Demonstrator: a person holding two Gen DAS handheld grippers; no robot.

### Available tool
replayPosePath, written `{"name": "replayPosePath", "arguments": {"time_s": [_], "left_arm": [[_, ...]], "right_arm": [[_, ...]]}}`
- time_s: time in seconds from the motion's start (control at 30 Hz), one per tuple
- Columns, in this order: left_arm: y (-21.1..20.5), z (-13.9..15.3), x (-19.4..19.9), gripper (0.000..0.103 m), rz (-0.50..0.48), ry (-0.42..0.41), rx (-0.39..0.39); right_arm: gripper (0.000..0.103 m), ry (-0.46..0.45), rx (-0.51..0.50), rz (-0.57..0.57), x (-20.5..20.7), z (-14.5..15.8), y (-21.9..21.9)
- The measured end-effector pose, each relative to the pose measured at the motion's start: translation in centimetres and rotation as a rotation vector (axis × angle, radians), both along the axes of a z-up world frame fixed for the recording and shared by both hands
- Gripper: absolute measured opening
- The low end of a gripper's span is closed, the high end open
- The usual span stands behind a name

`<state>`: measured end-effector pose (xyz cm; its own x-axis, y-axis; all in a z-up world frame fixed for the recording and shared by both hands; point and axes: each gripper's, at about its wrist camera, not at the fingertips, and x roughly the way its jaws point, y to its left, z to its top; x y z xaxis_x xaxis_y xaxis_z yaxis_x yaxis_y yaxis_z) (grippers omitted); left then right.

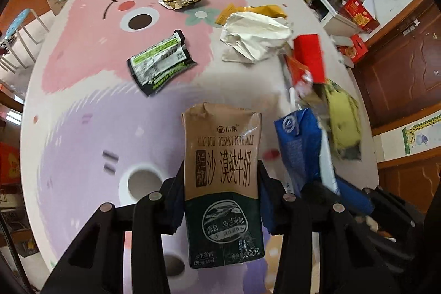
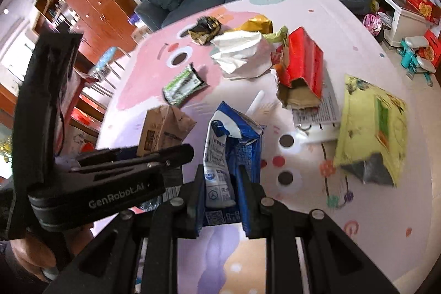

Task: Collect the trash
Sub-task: 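Carry both cartons to the black bin and open both grippers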

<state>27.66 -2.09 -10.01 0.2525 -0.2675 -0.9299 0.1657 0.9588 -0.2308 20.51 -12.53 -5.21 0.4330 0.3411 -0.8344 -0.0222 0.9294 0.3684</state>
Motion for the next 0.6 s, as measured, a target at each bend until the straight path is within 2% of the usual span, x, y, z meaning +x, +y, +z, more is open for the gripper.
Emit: {"name": "replayPosePath", "arguments": {"time_s": [0.1, 0.33, 0.6], "left_arm": [[0.9, 1.3, -2.2, 0.042, 0.018, -0.021, -0.006], [1.3, 5.0, -11.4, 0.042, 0.066, -0.107, 0.024], [-0.4, 5.9, -20.9, 0.042, 0.079, -0.138, 0.044]], "right_arm": [[0.021, -0.044, 0.038, 0.008, -2.7, 1.6, -0.7], [0.021, -0.097, 0.100, 0.072, -10.2, 3.8, -2.3], [0.021, -0.091, 0.133, 0.120, -18.2, 3.6, -4.3]]}}
